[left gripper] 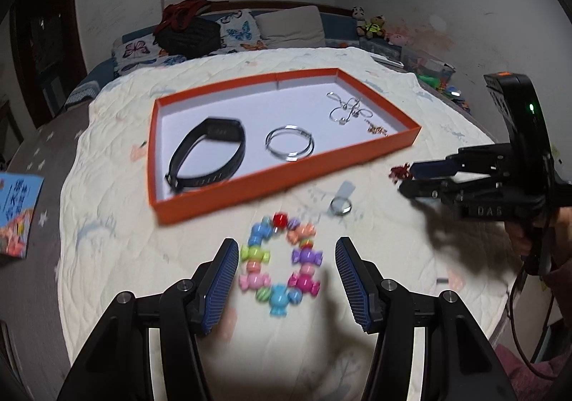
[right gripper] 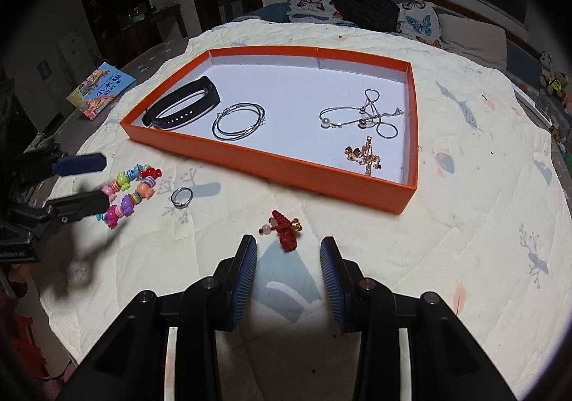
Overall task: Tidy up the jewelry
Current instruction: 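Reach the left tool to the candy-bead bracelet while the right tool approaches the red tassel charm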
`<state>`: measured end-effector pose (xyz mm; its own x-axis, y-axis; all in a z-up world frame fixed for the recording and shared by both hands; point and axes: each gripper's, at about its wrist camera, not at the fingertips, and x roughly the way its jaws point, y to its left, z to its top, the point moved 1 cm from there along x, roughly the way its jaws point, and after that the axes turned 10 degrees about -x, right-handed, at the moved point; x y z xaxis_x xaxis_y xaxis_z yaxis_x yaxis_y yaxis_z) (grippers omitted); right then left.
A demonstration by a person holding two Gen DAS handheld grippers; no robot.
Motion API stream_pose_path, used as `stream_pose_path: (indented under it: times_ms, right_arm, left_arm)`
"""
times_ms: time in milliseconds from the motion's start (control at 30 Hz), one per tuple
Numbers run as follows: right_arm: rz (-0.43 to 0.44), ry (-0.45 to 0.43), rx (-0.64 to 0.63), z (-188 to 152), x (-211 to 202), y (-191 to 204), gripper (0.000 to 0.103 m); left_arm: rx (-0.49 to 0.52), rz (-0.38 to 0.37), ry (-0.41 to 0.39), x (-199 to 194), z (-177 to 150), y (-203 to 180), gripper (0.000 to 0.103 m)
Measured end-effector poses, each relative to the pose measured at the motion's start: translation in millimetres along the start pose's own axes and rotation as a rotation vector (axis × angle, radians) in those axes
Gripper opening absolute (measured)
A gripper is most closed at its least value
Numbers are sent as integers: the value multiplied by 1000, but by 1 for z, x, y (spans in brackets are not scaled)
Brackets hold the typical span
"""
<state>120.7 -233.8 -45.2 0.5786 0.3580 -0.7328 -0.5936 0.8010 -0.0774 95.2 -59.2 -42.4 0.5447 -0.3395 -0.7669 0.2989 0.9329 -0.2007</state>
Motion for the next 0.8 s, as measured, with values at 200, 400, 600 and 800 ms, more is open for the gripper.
stream_pose_path:
  times_ms: [200,400,600,800]
  right_arm:
    - [-16,-11,-14,1,3,5,41]
    - [-27,-17,-43,3,5,11,41]
    - [-33,-19,-56,2,5,12,41]
    - [-30,-23,-62,3,6,14,27]
  left_arm:
    - [-7,11,9,-1,-14,6,60]
    - [20,12,26,6,-11,5,60]
    - [57,18,67,24,-7,2,60]
    - [73,16,51,32,-3,0,60]
